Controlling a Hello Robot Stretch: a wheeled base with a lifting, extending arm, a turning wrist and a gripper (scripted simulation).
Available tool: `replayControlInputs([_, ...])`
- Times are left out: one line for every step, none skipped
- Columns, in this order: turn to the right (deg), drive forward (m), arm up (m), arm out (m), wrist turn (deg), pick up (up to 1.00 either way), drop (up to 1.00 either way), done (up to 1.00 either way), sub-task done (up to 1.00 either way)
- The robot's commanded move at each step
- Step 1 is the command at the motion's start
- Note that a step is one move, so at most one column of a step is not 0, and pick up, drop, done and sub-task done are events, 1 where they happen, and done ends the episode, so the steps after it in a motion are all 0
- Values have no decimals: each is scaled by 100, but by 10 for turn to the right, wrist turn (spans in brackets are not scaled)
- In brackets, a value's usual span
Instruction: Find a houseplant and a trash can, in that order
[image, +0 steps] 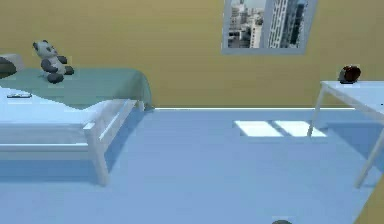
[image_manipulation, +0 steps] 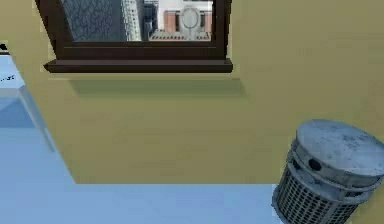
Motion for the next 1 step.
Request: replayControlInputs([-30,0,0,0,0,0,0,0,0])
